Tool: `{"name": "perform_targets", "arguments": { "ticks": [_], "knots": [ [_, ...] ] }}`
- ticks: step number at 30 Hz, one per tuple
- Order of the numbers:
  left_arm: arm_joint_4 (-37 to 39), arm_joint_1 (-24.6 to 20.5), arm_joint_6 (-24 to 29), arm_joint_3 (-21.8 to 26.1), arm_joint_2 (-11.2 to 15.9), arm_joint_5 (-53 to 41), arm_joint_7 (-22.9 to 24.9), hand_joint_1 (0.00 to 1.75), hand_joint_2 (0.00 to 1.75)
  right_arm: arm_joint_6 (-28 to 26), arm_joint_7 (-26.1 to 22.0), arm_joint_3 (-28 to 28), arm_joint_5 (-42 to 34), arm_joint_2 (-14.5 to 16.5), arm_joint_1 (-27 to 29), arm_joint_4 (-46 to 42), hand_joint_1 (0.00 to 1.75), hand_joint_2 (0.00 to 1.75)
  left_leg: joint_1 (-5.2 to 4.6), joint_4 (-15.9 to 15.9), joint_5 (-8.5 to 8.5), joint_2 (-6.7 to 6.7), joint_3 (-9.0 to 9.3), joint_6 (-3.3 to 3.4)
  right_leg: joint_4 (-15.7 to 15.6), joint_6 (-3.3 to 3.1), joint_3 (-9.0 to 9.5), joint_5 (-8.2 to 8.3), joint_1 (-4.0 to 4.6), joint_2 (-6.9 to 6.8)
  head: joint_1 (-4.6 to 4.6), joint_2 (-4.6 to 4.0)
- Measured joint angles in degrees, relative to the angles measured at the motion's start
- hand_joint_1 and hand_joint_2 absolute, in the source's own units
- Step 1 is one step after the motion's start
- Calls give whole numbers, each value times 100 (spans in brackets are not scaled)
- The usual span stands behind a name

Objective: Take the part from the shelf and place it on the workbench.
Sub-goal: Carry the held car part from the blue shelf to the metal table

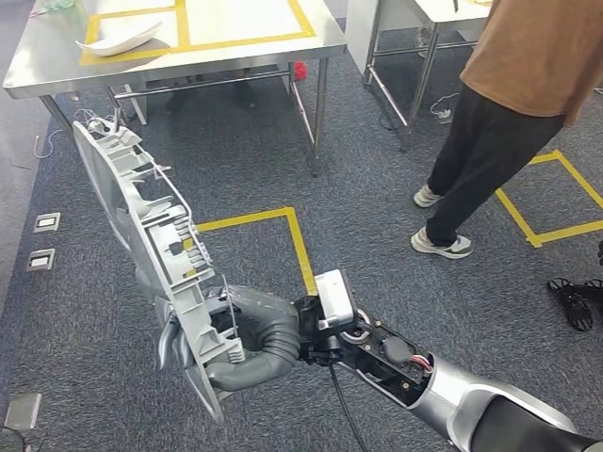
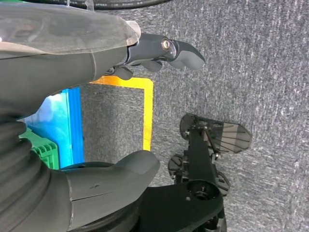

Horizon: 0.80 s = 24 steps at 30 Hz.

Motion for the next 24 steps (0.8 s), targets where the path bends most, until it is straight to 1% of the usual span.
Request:
{"name": "perform_targets", "arguments": {
  "ticks": [24],
  "knots": [
    [0,-24,-73,15,-9,116,-57,0,175,34,6,-11,-3,-8,0,0,175,175,-1,-6,2,0,5,-4,0,0,5,-1,9,2,-5,0]
  ]
}}
